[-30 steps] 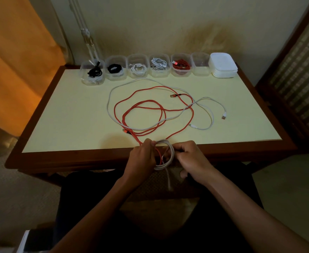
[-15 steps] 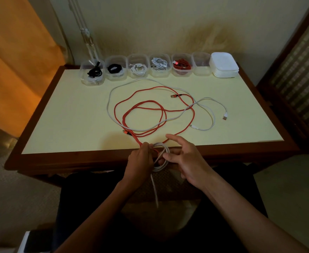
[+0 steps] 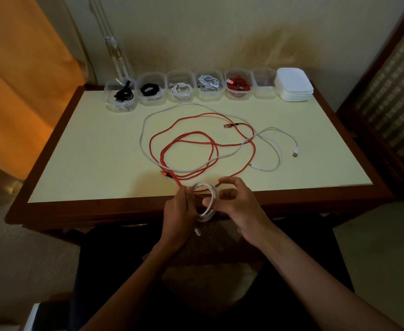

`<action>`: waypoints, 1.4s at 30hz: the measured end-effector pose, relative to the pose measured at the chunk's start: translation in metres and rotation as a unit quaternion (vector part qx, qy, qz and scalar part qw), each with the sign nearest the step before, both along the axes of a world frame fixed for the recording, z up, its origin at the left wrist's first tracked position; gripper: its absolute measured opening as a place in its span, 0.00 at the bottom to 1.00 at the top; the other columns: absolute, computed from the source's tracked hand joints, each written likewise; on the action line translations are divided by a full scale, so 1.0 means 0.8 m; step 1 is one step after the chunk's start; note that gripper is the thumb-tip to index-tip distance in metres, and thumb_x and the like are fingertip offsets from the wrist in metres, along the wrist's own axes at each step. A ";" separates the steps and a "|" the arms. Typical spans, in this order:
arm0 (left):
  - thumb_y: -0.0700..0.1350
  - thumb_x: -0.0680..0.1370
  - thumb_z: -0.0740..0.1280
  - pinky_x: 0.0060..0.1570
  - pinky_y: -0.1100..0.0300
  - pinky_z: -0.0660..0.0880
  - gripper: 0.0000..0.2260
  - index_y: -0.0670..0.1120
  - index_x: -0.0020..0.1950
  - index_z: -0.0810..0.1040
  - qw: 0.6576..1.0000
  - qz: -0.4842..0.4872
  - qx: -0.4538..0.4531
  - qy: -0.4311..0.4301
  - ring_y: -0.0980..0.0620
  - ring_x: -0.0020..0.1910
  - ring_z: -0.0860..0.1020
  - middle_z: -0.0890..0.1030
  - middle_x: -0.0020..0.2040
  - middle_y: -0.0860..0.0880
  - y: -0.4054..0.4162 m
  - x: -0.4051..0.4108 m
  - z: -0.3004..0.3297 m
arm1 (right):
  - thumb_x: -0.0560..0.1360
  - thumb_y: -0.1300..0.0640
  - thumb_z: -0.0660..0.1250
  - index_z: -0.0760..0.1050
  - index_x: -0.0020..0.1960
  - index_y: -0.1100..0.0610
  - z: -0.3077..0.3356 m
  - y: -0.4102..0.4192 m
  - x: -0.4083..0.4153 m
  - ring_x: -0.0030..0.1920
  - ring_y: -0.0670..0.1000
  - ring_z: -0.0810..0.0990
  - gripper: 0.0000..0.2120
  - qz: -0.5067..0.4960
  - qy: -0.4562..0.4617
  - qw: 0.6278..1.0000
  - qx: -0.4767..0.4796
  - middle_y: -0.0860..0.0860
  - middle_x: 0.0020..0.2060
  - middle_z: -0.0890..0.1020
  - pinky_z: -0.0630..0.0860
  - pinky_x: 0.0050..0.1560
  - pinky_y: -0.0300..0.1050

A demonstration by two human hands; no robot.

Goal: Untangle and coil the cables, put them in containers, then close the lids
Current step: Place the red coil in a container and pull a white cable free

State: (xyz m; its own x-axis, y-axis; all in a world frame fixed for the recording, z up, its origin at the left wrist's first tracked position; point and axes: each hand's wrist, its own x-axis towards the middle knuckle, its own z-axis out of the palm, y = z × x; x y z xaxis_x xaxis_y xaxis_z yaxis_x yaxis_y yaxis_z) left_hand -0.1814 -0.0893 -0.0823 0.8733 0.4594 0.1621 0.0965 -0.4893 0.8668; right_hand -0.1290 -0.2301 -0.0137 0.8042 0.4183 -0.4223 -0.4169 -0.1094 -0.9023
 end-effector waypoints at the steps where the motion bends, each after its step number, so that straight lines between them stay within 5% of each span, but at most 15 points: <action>1: 0.48 0.84 0.55 0.23 0.63 0.70 0.13 0.45 0.44 0.72 0.999 0.016 0.048 -0.017 0.55 0.25 0.74 0.75 0.30 0.52 0.003 -0.002 0.002 | 0.64 0.60 0.81 0.73 0.57 0.55 -0.002 0.000 -0.003 0.47 0.53 0.82 0.25 -0.007 -0.035 0.998 -0.054 0.54 0.46 0.81 0.80 0.47 0.45; 5: 0.52 0.83 0.51 0.18 0.53 0.71 0.16 0.44 0.46 0.71 0.981 0.052 0.184 -0.030 0.55 0.22 0.72 0.75 0.29 0.52 0.015 -0.009 0.000 | 0.75 0.62 0.71 0.79 0.48 0.62 -0.015 -0.004 -0.010 0.39 0.50 0.80 0.03 0.028 -0.089 0.992 -0.083 0.53 0.37 0.81 0.75 0.39 0.39; 12: 0.50 0.82 0.53 0.18 0.52 0.72 0.11 0.46 0.47 0.70 0.969 0.056 0.239 0.004 0.53 0.21 0.71 0.75 0.29 0.52 0.022 -0.016 0.003 | 0.80 0.60 0.64 0.81 0.50 0.61 -0.013 -0.006 -0.015 0.51 0.55 0.83 0.08 0.093 0.039 0.994 0.032 0.57 0.46 0.85 0.76 0.49 0.48; 15: 0.51 0.82 0.51 0.22 0.55 0.72 0.14 0.45 0.45 0.70 0.965 0.044 0.260 0.007 0.52 0.26 0.72 0.75 0.35 0.50 0.025 -0.015 0.002 | 0.81 0.61 0.60 0.79 0.45 0.65 -0.005 -0.008 -0.007 0.38 0.54 0.81 0.12 0.030 0.124 0.985 0.117 0.58 0.35 0.81 0.76 0.43 0.47; 18: 0.49 0.81 0.56 0.23 0.57 0.73 0.08 0.45 0.49 0.71 0.956 0.018 0.291 0.017 0.53 0.26 0.73 0.78 0.35 0.51 0.033 -0.012 0.002 | 0.81 0.60 0.59 0.77 0.46 0.68 -0.005 -0.014 -0.001 0.25 0.48 0.66 0.13 -0.010 0.156 0.979 0.134 0.51 0.23 0.66 0.66 0.30 0.42; 20: 0.48 0.81 0.55 0.22 0.57 0.71 0.09 0.45 0.51 0.71 0.959 0.009 0.281 0.023 0.53 0.23 0.72 0.77 0.31 0.52 0.038 -0.009 0.005 | 0.81 0.59 0.60 0.75 0.49 0.74 -0.008 -0.018 0.000 0.23 0.47 0.60 0.16 0.010 0.089 0.993 0.082 0.49 0.21 0.61 0.61 0.27 0.40; 23: 0.47 0.84 0.53 0.25 0.51 0.70 0.11 0.44 0.49 0.72 0.985 -0.003 0.173 0.019 0.51 0.25 0.73 0.75 0.31 0.51 0.037 -0.003 0.010 | 0.82 0.59 0.62 0.76 0.49 0.72 -0.012 -0.021 -0.001 0.24 0.45 0.64 0.15 0.032 -0.088 0.995 -0.040 0.48 0.23 0.66 0.62 0.25 0.36; 27: 0.49 0.84 0.53 0.32 0.50 0.70 0.15 0.46 0.42 0.72 0.998 0.020 -0.011 0.052 0.48 0.31 0.72 0.74 0.34 0.46 0.022 0.003 0.020 | 0.81 0.59 0.64 0.78 0.47 0.59 -0.023 -0.022 0.000 0.27 0.43 0.74 0.07 0.047 -0.261 0.958 -0.113 0.48 0.28 0.76 0.68 0.27 0.31; 32: 0.48 0.85 0.52 0.30 0.62 0.67 0.17 0.46 0.40 0.71 0.988 -0.003 -0.138 0.074 0.56 0.28 0.69 0.71 0.31 0.51 0.003 0.000 0.026 | 0.78 0.60 0.69 0.80 0.45 0.59 -0.041 -0.019 -0.002 0.40 0.43 0.77 0.04 0.009 -0.396 0.894 -0.208 0.48 0.37 0.80 0.71 0.39 0.34; 37: 0.47 0.85 0.53 0.29 0.67 0.68 0.15 0.44 0.45 0.74 0.991 0.025 -0.111 0.075 0.60 0.29 0.73 0.76 0.34 0.50 -0.021 -0.005 0.014 | 0.77 0.61 0.69 0.85 0.45 0.58 -0.035 -0.020 -0.010 0.28 0.38 0.78 0.06 -0.016 -0.329 0.924 -0.197 0.42 0.30 0.80 0.67 0.31 0.28; 42: 0.46 0.84 0.55 0.27 0.57 0.74 0.11 0.46 0.49 0.74 0.998 0.016 0.007 0.058 0.54 0.29 0.76 0.78 0.34 0.51 -0.033 -0.013 0.008 | 0.80 0.54 0.65 0.82 0.43 0.64 -0.024 -0.028 -0.015 0.33 0.48 0.79 0.15 -0.027 -0.177 0.975 -0.131 0.58 0.33 0.82 0.72 0.35 0.40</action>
State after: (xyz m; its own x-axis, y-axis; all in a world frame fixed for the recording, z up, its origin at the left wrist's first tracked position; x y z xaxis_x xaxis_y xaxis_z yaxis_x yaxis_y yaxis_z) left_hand -0.1922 -0.1154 -0.0758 0.8710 0.4865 0.0676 0.2116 -0.4959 0.8422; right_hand -0.1413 -0.2527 -0.0329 0.9369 0.2863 -0.2007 -0.0956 -0.3425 -0.9347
